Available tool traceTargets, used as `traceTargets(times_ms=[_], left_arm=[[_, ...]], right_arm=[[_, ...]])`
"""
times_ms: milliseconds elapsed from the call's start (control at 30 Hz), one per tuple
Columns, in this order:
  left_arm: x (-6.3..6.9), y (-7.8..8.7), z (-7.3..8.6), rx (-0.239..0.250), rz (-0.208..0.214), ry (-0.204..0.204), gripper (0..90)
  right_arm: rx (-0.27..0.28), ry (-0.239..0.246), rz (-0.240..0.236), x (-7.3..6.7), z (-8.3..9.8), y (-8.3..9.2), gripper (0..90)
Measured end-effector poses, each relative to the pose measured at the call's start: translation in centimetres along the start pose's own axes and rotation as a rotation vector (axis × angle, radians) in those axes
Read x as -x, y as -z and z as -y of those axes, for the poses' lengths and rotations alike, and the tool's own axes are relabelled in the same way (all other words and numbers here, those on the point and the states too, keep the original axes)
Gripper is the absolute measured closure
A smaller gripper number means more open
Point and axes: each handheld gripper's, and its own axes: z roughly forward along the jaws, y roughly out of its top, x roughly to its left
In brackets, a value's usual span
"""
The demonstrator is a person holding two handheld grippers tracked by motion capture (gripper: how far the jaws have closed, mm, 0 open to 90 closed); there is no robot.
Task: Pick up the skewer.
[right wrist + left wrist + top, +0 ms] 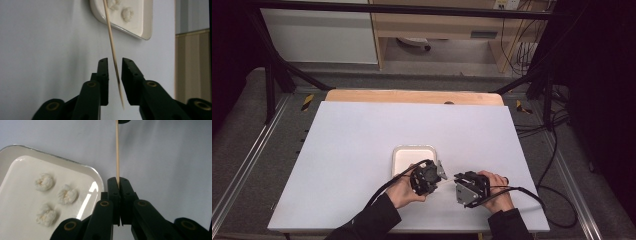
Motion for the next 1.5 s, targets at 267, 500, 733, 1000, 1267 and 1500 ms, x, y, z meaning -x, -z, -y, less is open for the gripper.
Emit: traceTargets(times_ms=[267,500,733,1000,1267,1500], left_arm=[[-1.0,1.5,2.0,0.022,-0.039,0.022,88.6],[-1.6,2.5,3.9,0.025,-0.06,0.047,88.6],[-2.1,3.8,6.3,0.066,-0.078,0.095,88.5],[-2.8,5.4,9.4,0.135,-0.121,0.187,88.5],[-2.9,6.5,12.4,0.222,-0.16,0.276,88.5],[-2.6,7.0,14.7,0.294,-0.191,0.339,88.5]], right_arm=[[0.051,-0.347,0.016,0.6,1.6,0.5,48.8],[0.075,-0.517,0.031,0.6,2.5,0.5,34.5],[0.024,-0.744,0.0,0.8,3.3,0.3,24.2],[-0.007,-0.892,-0.063,0.7,3.9,0.0,16.9],[0.014,-1.008,-0.117,0.9,3.6,-0.2,6.4],[0.089,-1.108,-0.143,1.5,3.5,-0.2,1.9]])
